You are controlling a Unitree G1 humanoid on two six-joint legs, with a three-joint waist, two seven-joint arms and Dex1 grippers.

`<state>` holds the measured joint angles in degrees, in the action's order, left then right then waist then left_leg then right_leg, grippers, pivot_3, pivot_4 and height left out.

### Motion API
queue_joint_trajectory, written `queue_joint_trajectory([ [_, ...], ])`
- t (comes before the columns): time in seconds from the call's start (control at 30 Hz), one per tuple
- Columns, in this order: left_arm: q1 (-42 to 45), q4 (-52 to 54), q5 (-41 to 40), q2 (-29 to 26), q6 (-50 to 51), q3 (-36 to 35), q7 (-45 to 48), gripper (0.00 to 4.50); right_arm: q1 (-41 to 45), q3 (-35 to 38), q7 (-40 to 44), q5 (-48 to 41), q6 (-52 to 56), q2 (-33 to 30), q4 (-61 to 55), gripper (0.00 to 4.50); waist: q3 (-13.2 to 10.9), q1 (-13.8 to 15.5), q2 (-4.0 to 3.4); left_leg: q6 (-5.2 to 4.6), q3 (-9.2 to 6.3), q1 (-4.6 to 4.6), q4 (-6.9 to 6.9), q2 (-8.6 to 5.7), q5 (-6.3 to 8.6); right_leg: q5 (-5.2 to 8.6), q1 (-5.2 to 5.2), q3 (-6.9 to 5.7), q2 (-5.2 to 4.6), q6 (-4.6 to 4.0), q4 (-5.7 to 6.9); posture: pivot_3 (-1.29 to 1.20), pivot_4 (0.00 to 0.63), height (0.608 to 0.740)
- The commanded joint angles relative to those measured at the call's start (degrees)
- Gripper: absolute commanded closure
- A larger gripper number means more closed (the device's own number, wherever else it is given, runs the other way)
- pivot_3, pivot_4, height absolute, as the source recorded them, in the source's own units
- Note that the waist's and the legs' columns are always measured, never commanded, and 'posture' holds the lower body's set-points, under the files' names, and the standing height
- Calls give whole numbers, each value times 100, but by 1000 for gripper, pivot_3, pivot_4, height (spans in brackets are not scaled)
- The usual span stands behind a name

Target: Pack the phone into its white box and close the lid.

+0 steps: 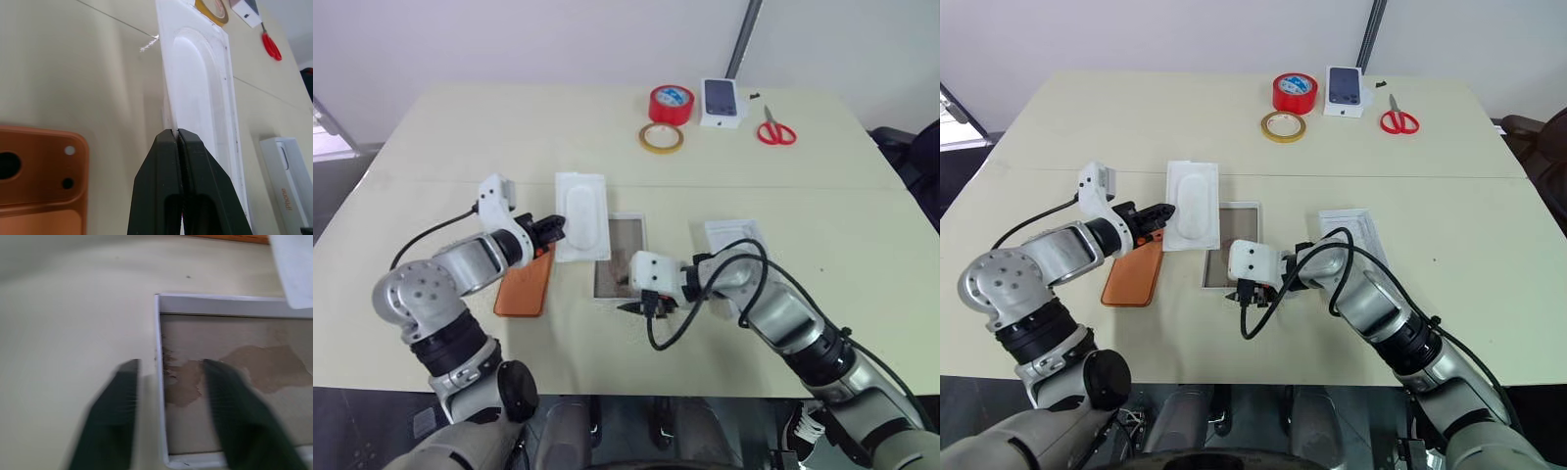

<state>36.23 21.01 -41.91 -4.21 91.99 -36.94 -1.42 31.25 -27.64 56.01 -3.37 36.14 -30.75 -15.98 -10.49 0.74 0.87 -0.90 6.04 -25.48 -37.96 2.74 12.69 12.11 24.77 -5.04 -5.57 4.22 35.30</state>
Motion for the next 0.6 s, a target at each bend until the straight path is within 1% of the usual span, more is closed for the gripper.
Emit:
queue_joint_trajectory([
  [0.03, -34, 308, -169, 93, 51, 165, -71, 4500, 18, 710, -74, -358, 301, -115, -440, 588, 1, 0, 1, 0, -1, 0, 0, 0, 0, 0, -1, 0, 0, 0, 0, 0, 150, 736],
  [0.1, -97, 352, -201, 195, 51, 266, -147, 4500, -80, 1109, 18, -584, 397, -346, -567, 588, 1, 9, 2, 0, 0, 0, 0, 0, 0, 0, 0, 0, 0, 0, 0, 0, 150, 736],
  [0.17, -184, 405, -246, 236, 51, 401, -214, 4500, -137, 1334, 22, -709, 434, -505, -597, 588, 1, -1, 3, 0, -2, 0, 0, 0, 1, 1, -2, 0, 0, -1, -2, 0, 150, 736],
  [0.27, -357, 447, -319, 380, 51, 662, -423, 4500, -132, 1660, -73, -757, 419, -692, -353, 588, 0, -8, 2, 0, -1, 1, 1, 0, 1, 1, 0, 0, 1, -2, -2, 0, 150, 736],
  [0.43, -527, 535, -435, 728, 51, 929, -752, 4500, -106, 1717, -212, -612, 105, -807, 101, 588, 0, -4, 3, -1, 0, 1, 1, -1, 1, 1, 0, 0, 0, -2, -3, 0, 150, 736],
  [0.6, -608, 535, -569, 792, 51, 936, -1016, 4500, -51, 1662, -308, -537, -103, -783, 355, 588, 0, -3, 4, -2, 0, 1, 0, -2, 1, 1, 0, 1, 0, -2, -3, 0, 150, 736],
])
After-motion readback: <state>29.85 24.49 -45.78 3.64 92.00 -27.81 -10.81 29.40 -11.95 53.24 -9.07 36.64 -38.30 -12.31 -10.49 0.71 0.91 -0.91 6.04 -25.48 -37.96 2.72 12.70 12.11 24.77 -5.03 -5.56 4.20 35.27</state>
